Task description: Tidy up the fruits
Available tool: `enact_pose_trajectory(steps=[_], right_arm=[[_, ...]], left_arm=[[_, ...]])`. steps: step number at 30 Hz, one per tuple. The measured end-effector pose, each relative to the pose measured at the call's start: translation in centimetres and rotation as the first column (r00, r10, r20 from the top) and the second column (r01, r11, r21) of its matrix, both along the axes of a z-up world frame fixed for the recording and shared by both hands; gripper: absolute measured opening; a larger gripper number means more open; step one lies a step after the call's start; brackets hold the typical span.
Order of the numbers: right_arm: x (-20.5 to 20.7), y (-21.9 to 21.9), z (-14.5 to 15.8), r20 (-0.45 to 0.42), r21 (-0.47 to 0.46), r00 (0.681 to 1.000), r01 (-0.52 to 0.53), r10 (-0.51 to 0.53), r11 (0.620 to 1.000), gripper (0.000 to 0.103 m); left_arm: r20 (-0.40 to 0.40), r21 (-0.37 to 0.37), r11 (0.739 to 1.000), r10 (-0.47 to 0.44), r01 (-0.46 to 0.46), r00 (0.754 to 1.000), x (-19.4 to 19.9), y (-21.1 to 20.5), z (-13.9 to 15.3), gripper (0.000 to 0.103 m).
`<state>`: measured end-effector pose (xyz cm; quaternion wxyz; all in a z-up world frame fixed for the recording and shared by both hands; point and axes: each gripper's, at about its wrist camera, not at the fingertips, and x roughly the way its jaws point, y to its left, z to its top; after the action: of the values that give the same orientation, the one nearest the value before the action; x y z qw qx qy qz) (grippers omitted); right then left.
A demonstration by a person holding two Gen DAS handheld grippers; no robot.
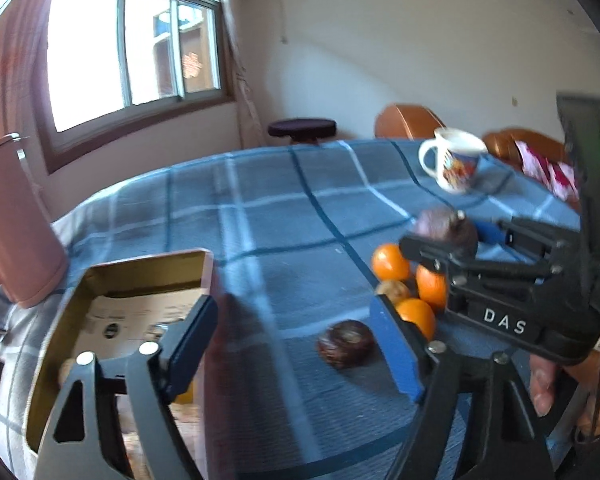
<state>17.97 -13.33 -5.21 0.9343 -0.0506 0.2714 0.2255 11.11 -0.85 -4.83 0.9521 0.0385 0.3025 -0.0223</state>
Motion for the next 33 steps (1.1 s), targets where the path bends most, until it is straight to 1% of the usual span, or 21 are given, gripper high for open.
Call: enact_pose_trajectory(steps=[2, 4, 5, 7, 9, 14, 15, 16, 18, 22, 27, 33], right_arm=[[0.0, -0.6, 0.0, -0.003, 0.015, 1.000, -0.004, 0.004, 1.000, 0.052], [0.1, -1.2, 0.0, -0.005, 0.032, 1.000, -0.002, 0.002, 0.999, 0.052], [0.2, -1.3, -0.1, -0.008, 0.042, 1.000, -0.002, 0.002, 0.999, 0.052], [0.4, -1.7, -0.1, -0.015, 0.063, 1.000, 0.001, 0.000, 0.998, 0.052], [0.5, -1.9, -0.1, -0.019, 0.076, 1.000, 0.001, 0.000, 0.997, 0.052], [0.5, -2.2, -0.2, -0.024, 0.090, 1.000, 0.002, 0.000, 0.996, 0.052], [0.5, -2.1, -0.2, -0.024, 0.089, 1.000, 0.002, 0.000, 0.996, 0.052], [0.5, -2.1, -0.2, -0.022, 0.086, 1.000, 0.001, 0.001, 0.996, 0.052], [0.5, -2.0, -0.2, -0.022, 0.083, 1.000, 0.001, 0.001, 0.997, 0.052], [0.5, -2.0, -0.2, -0.022, 0.083, 1.000, -0.004, 0.005, 0.997, 0.052], [0.4, -2.0, -0.2, -0.019, 0.087, 1.000, -0.017, 0.018, 0.996, 0.052], [0.0, -2.1, 0.0, 0.004, 0.095, 1.000, -0.030, 0.030, 0.995, 0.052]], left_arm=[[-0.039, 0.013, 1.000, -0.018, 0.018, 0.999, 0.6, -0.9, -0.6, 0.076], [-0.074, 0.016, 1.000, -0.026, 0.027, 0.997, 1.1, -1.3, -1.2, 0.063], [-0.096, 0.015, 0.999, -0.034, 0.036, 0.995, 1.4, -1.5, -1.6, 0.062], [-0.125, 0.011, 0.999, -0.039, 0.041, 0.991, 1.8, -1.8, -1.9, 0.058], [-0.139, 0.015, 0.999, -0.043, 0.046, 0.989, 2.0, -2.0, -2.0, 0.058], [-0.215, 0.017, 0.996, -0.078, 0.083, 0.974, 2.8, -2.8, -3.1, 0.054], [-0.231, 0.006, 0.996, -0.082, 0.086, 0.969, 3.1, -2.7, -3.3, 0.052], [-0.247, -0.014, 0.996, -0.088, 0.087, 0.965, 3.3, -2.6, -3.5, 0.046], [-0.262, -0.042, 0.996, -0.088, 0.080, 0.961, 3.6, -2.2, -3.7, 0.042], [-0.249, -0.070, 0.994, -0.099, 0.084, 0.963, 3.3, -1.9, -3.5, 0.041], [-0.187, -0.065, 0.995, -0.083, 0.072, 0.979, 2.4, -1.7, -2.7, 0.041], [-0.126, -0.070, 0.996, -0.071, 0.062, 0.990, 1.7, -1.1, -1.8, 0.041]])
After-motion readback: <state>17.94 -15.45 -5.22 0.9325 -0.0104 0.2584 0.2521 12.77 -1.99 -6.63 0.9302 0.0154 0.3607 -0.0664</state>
